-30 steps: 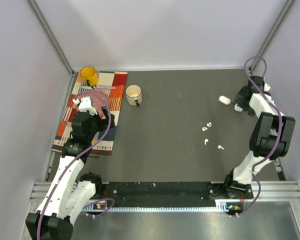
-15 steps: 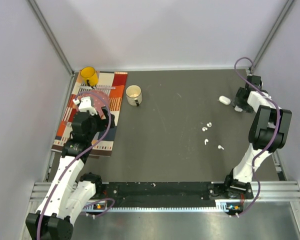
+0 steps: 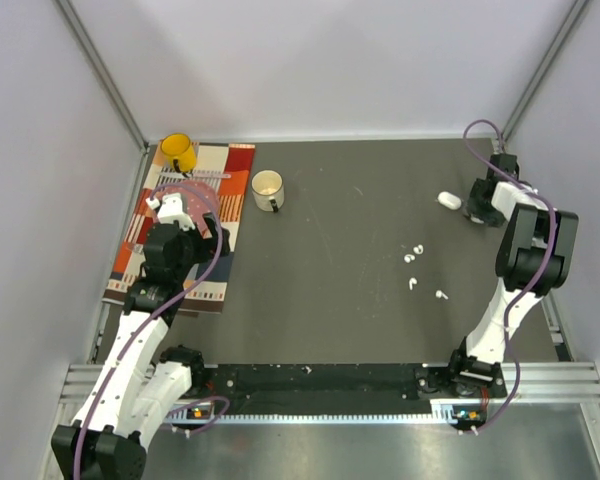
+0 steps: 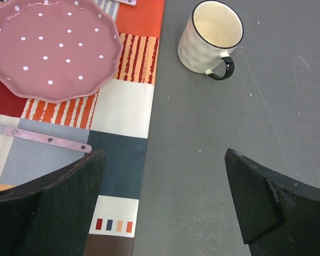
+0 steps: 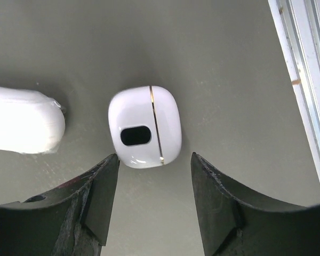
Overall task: Insert the wireless bluetooth earbuds into the charging case
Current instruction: Adjust the charging case at the corner of the board, then pick up the charging case from the corner of the board.
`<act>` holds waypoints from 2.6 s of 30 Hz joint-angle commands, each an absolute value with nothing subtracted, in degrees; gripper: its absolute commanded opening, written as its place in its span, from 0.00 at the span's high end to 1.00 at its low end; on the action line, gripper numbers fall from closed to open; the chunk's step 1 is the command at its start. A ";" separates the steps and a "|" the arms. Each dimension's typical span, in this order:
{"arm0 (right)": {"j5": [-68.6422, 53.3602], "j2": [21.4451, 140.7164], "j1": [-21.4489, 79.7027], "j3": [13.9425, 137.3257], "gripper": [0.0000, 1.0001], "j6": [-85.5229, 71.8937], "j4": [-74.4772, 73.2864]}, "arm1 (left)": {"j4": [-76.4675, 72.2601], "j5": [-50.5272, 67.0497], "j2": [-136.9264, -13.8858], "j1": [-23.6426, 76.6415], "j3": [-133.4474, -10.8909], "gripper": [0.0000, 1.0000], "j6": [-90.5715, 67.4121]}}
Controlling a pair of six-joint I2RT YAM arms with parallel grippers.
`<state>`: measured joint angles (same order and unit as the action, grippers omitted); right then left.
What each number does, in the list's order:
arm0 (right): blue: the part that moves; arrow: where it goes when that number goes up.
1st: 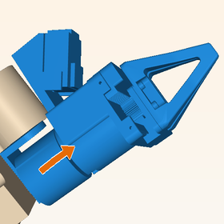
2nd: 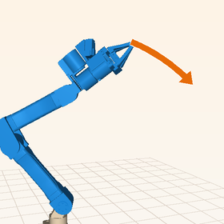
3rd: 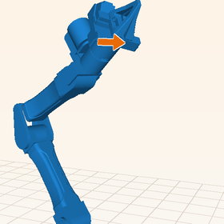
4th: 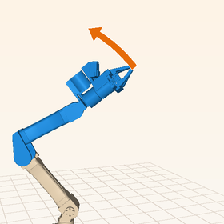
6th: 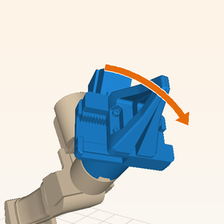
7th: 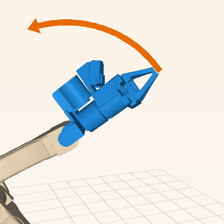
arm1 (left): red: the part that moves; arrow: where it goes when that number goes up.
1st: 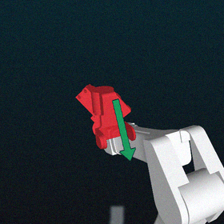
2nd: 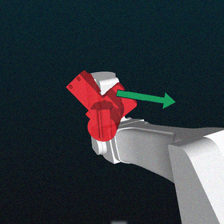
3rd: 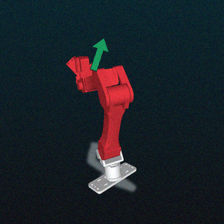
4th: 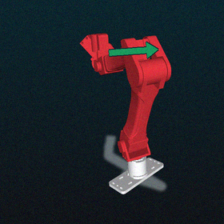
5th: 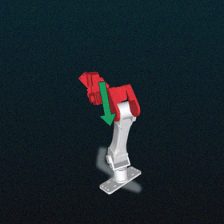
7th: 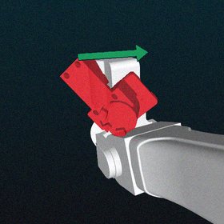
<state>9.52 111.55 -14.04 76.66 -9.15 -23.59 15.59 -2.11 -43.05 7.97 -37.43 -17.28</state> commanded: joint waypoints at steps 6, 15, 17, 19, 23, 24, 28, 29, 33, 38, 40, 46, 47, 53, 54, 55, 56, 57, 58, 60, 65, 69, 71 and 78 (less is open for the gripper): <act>10.46 113.73 -14.15 81.56 0.44 -8.09 -22.24 | 14.41 -3.34 -42.45 8.00 -39.55 0.01 -18.02; 11.60 114.43 -14.15 81.91 0.43 -5.19 -22.85 | 14.33 -3.25 -42.36 8.09 -39.38 0.01 -18.11; 11.69 114.87 -14.15 82.09 0.43 -4.83 -23.03 | 14.41 -2.90 -42.45 8.00 -39.38 0.01 -18.11; 10.81 114.79 -14.15 81.83 0.43 -4.31 -23.20 | 14.33 -2.90 -42.36 8.00 -39.38 0.01 -18.11; 10.20 114.78 -14.15 81.74 0.44 -4.22 -23.20 | 14.15 -1.42 -42.28 8.00 -39.46 0.01 -18.02; 9.85 114.87 -14.15 82.00 0.46 -3.96 -23.20 | 13.98 -0.36 -42.28 8.09 -39.64 0.01 -17.84; 8.61 115.31 -14.15 82.44 0.54 -3.60 -23.47 | 13.80 1.76 -42.45 8.00 -39.99 0.01 -17.75; 8.27 115.31 -14.15 82.53 0.61 -3.34 -23.38 | 13.80 1.84 -42.45 8.00 -39.99 0.01 -17.75; 8.70 115.14 -14.06 82.27 0.62 -3.34 -23.47 | 13.97 1.50 -41.84 8.09 -40.08 0.01 -17.93; 8.53 113.21 -14.06 80.69 0.68 -4.74 -23.38 | 13.27 3.60 -41.66 8.00 -40.08 0.01 -18.02; 8.26 111.54 -14.06 80.16 0.72 -5.36 -23.20 | 12.57 4.83 -41.57 8.00 -39.99 0.01 -18.02; 5.54 105.75 -13.97 74.64 0.72 -6.33 -22.94 | 12.39 5.71 -41.48 8.00 -39.82 0.01 -18.11; 4.75 105.21 -13.89 73.75 0.71 -6.59 -22.94 | 12.31 5.71 -41.48 8.09 -39.73 0.01 -18.11; 2.99 103.62 -13.54 69.52 0.64 -9.40 -24.34 | 12.57 6.33 -42.27 8.00 -39.73 0.01 -18.28; 2.90 103.80 -13.45 69.35 0.62 -9.67 -24.35 | 12.66 6.42 -42.45 8.00 -39.73 0.01 -18.37; 2.99 103.97 -13.36 69.26 0.57 -9.58 -24.43 | 12.57 6.42 -42.54 8.09 -39.81 0.01 -18.37; 3.08 104.41 -13.10 69.26 0.54 -9.49 -24.52 | 12.66 6.24 -42.71 8.00 -39.81 0.01 -18.37; 3.08 104.59 -13.01 69.34 0.51 -9.23 -24.70 | 12.57 6.24 -42.89 8.00 -39.90 0.01 -18.37; 2.90 104.68 -12.92 69.52 0.44 -8.62 -24.70 | 12.74 6.24 -42.98 8.09 -39.99 0.01 -18.37; 3.08 104.85 -12.66 69.78 0.39 -8.09 -24.70 | 12.92 6.42 -43.07 8.00 -39.99 0.01 -18.37; 6.76 105.82 -11.43 71.28 0.33 -4.49 -24.70 | 12.66 6.33 -43.24 8.09 -39.90 0.01 -18.37; 6.77 107.05 -10.99 72.07 0.34 -3.69 -24.70 | 12.39 6.94 -43.33 8.00 -39.90 0.01 -18.37; 7.20 107.58 -10.90 72.16 0.34 -4.66 -24.70 | 12.48 7.03 -43.16 8.09 -39.82 0.01 -18.37; 7.91 108.19 -10.72 72.25 0.35 -15.63 -24.87 | 12.57 6.59 -43.07 8.00 -39.81 0.01 -18.46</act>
<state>6.63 107.26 -11.11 70.22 -8.54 -25.32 15.44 6.22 -43.05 7.97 -37.60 -18.11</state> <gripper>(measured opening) 0.654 0.990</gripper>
